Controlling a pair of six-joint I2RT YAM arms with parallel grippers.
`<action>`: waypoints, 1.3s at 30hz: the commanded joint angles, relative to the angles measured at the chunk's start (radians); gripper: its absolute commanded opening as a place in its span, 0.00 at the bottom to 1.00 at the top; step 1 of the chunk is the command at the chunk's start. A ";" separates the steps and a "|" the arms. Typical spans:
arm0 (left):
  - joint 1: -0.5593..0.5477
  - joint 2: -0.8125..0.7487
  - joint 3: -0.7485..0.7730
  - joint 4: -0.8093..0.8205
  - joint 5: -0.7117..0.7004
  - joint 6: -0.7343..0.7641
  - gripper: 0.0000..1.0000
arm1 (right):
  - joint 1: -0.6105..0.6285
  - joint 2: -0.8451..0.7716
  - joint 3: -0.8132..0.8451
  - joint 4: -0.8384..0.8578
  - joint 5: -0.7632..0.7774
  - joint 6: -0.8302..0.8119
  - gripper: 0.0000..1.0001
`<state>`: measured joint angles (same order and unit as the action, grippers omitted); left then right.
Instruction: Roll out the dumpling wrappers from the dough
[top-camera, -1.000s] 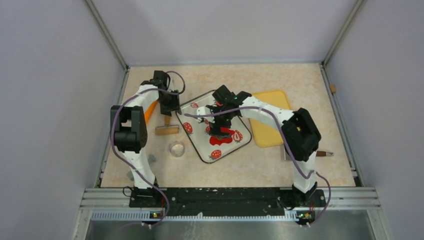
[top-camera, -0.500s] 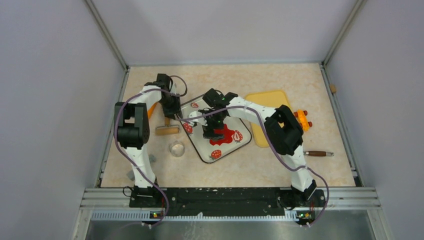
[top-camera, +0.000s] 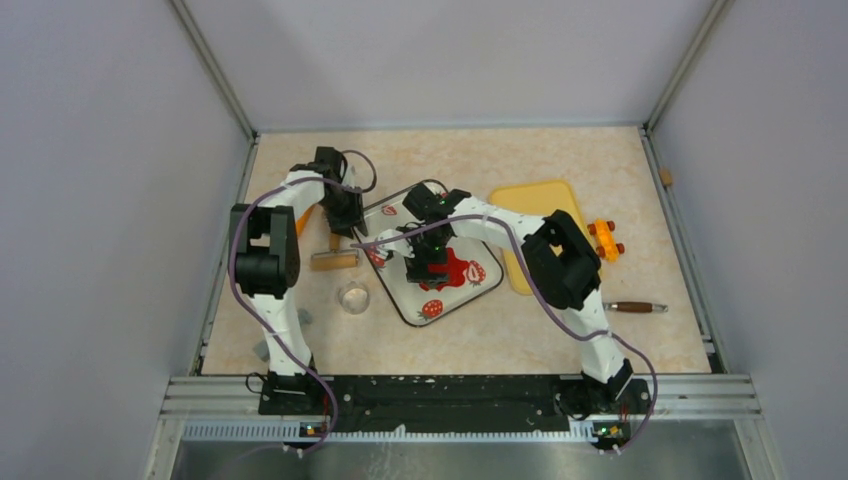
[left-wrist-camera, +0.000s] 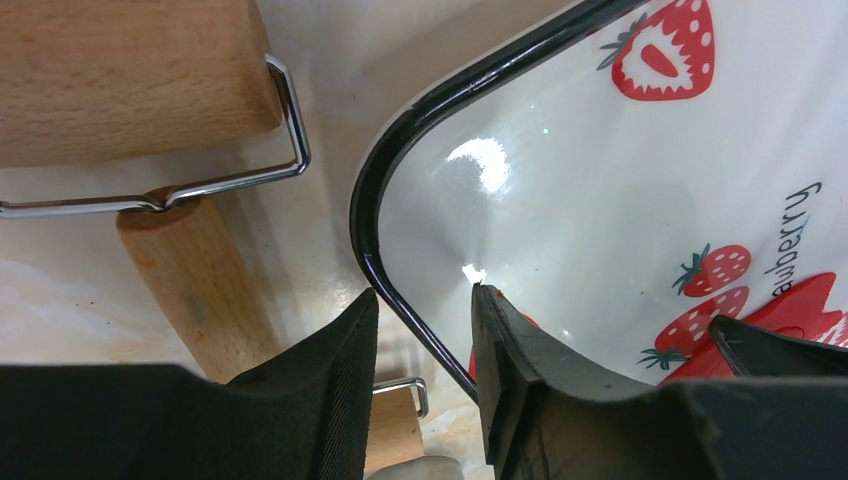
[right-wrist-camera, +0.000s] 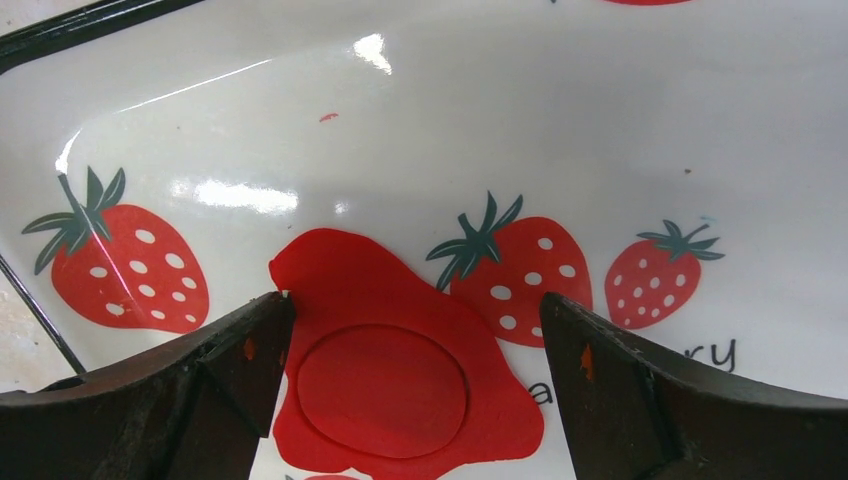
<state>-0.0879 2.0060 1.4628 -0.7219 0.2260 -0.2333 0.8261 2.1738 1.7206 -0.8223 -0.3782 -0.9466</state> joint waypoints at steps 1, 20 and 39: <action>-0.006 0.005 0.031 0.016 0.018 0.005 0.43 | 0.016 0.010 -0.010 -0.012 -0.013 0.002 0.95; -0.012 0.011 0.041 0.015 0.017 0.017 0.44 | 0.029 0.019 -0.014 -0.059 0.033 0.073 0.50; -0.015 0.027 0.048 0.012 -0.004 0.017 0.44 | 0.028 -0.118 -0.005 -0.128 -0.053 0.143 0.18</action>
<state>-0.0978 2.0224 1.4761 -0.7181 0.2230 -0.2256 0.8490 2.1479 1.7153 -0.8921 -0.3752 -0.8234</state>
